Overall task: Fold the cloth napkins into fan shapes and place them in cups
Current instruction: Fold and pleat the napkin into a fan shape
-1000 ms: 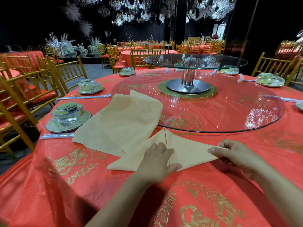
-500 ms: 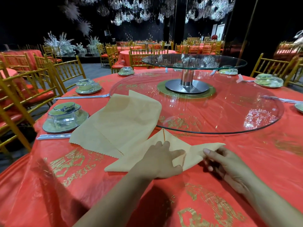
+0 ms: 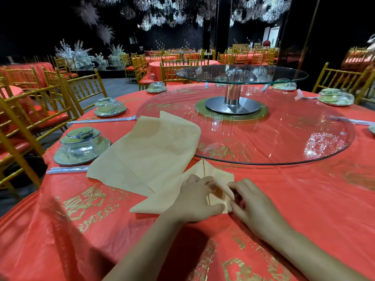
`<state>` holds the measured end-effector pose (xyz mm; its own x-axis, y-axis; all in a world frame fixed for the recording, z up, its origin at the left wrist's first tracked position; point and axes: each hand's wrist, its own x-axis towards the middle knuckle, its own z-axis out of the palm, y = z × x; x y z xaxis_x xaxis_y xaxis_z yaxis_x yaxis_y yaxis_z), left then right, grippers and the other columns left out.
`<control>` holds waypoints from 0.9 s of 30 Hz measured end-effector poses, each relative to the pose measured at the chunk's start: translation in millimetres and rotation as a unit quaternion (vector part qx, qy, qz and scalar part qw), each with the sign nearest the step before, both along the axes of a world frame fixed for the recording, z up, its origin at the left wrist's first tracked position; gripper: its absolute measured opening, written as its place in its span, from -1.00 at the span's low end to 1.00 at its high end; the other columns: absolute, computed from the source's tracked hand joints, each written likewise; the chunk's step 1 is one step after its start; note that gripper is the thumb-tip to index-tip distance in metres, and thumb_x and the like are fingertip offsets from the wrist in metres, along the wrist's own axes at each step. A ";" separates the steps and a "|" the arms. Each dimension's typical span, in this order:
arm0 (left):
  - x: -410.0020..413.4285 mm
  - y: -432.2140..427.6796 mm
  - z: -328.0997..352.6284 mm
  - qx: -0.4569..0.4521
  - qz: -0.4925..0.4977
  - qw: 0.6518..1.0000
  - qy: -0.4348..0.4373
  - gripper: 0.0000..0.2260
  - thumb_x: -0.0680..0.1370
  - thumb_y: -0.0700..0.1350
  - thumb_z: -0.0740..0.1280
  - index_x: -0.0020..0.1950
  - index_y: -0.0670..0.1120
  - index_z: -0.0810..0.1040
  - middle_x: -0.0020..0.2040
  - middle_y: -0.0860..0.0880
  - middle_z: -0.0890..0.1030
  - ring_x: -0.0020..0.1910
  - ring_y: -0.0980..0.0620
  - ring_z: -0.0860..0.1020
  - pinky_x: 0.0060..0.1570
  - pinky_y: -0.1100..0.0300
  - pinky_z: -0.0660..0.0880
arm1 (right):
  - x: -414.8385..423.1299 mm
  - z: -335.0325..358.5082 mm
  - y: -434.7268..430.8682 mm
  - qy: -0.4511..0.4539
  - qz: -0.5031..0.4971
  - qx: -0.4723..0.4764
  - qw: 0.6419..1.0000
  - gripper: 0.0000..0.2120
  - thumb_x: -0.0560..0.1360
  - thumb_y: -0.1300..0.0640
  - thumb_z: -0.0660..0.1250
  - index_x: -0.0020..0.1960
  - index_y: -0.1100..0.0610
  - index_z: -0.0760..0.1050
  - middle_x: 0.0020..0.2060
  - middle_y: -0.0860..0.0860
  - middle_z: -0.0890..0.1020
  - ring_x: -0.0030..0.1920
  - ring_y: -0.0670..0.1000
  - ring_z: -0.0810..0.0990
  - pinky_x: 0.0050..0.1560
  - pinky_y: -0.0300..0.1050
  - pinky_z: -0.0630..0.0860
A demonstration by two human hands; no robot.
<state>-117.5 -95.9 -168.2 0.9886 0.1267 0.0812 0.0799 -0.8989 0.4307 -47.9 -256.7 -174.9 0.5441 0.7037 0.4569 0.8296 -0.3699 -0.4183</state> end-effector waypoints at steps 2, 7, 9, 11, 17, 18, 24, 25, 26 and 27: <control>0.4 6.4 3.3 -0.159 0.028 0.987 0.000 -0.55 0.43 0.08 0.22 0.31 0.03 0.46 0.11 0.08 0.51 0.15 0.09 0.34 0.11 0.32 0.24 | 1.3 -6.1 0.6 -0.058 0.018 -0.022 0.998 -0.64 0.30 0.19 0.31 0.06 -0.03 0.41 -0.19 -0.15 0.36 -0.18 -0.14 0.37 -0.23 -0.25 0.35; 1.9 21.8 9.1 -0.364 0.047 0.930 0.019 -0.71 0.59 -0.30 0.09 0.14 -0.07 0.53 0.13 0.01 0.55 0.18 0.08 0.47 0.22 0.28 0.35 | 3.9 -5.1 3.2 -0.135 0.051 -0.060 0.988 -0.55 0.26 0.26 0.39 0.11 0.00 0.43 -0.16 -0.06 0.50 -0.12 -0.10 0.44 -0.33 -0.30 0.41; 2.6 22.0 10.7 -0.388 0.057 0.920 0.022 -0.79 0.61 -0.19 0.14 0.09 -0.03 0.55 0.11 0.01 0.56 0.12 0.06 0.46 0.22 0.19 0.34 | 3.2 -3.0 4.5 -0.165 0.058 -0.064 0.983 -0.63 0.33 0.21 0.29 0.12 0.00 0.41 -0.17 -0.04 0.53 -0.18 -0.03 0.53 -0.40 -0.23 0.49; 3.4 22.4 12.4 -0.394 0.063 0.916 0.027 -0.80 0.58 -0.02 0.17 0.05 0.04 0.57 0.14 -0.02 0.57 0.08 0.08 0.45 0.16 0.20 0.33 | 1.3 -2.5 4.8 -0.180 0.064 -0.060 0.980 -0.67 0.34 0.21 0.26 0.09 0.02 0.44 -0.20 0.00 0.54 -0.24 0.03 0.55 -0.45 -0.14 0.51; 1.7 25.1 7.8 -0.374 0.035 0.926 0.031 -0.77 0.54 0.09 0.25 0.14 0.08 0.55 0.14 0.06 0.57 0.13 0.16 0.49 0.20 0.16 0.38 | 0.0 -6.9 6.1 -0.163 0.056 -0.071 0.982 -0.70 0.32 0.20 0.36 0.05 0.08 0.52 -0.10 0.04 0.60 -0.23 0.06 0.57 -0.32 -0.13 0.55; 1.3 24.4 5.4 -0.358 0.023 0.933 0.030 -0.78 0.54 0.05 0.28 0.16 0.07 0.53 0.09 0.08 0.57 0.11 0.18 0.48 0.16 0.19 0.39 | -0.1 -6.9 5.7 -0.165 0.060 -0.084 0.981 -0.74 0.36 0.15 0.34 0.05 0.08 0.53 -0.08 0.02 0.59 -0.20 0.04 0.57 -0.29 -0.13 0.56; 1.0 22.5 2.3 -0.292 0.009 0.956 0.001 -0.70 0.50 -0.12 0.37 0.22 0.00 0.50 0.16 -0.12 0.53 0.04 0.21 0.43 0.03 0.41 0.33 | 27.3 18.3 10.9 0.084 0.073 -0.039 0.993 -0.67 0.55 -0.04 0.10 0.19 0.06 0.49 0.04 -0.05 0.45 0.10 -0.12 0.43 0.18 -0.25 0.33; 0.6 22.2 2.2 -0.285 0.005 0.958 0.000 -0.70 0.49 -0.12 0.37 0.23 0.00 0.50 0.15 -0.08 0.53 0.06 0.20 0.43 0.03 0.44 0.32 | 36.9 21.9 15.9 0.097 0.061 -0.048 0.992 -0.72 0.57 0.04 0.13 0.22 0.06 0.48 0.04 -0.03 0.41 0.11 -0.11 0.40 0.19 -0.25 0.30; 0.4 21.9 1.2 -0.282 0.005 0.959 -0.001 -0.69 0.49 -0.12 0.38 0.23 0.01 0.49 0.14 -0.04 0.52 0.08 0.20 0.43 0.04 0.45 0.31 | 44.2 23.8 22.1 0.098 0.058 -0.070 0.991 -0.73 0.58 0.08 0.14 0.24 0.05 0.46 0.04 -0.01 0.38 0.12 -0.09 0.35 0.20 -0.26 0.26; 0.2 21.9 0.1 -0.280 0.005 0.960 -0.002 -0.67 0.49 -0.11 0.38 0.24 0.02 0.48 0.15 -0.01 0.51 0.11 0.19 0.42 0.09 0.43 0.31 | 49.3 24.6 28.5 0.102 0.059 -0.096 0.988 -0.74 0.59 0.09 0.14 0.24 0.03 0.46 0.04 -0.01 0.35 0.14 -0.08 0.30 0.19 -0.26 0.21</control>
<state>-117.2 -73.9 -168.1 0.9868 0.1619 0.0012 0.0852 -0.5256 0.8464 1.4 -228.3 -150.3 0.5206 0.8304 0.1984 0.7773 -0.3649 -0.5124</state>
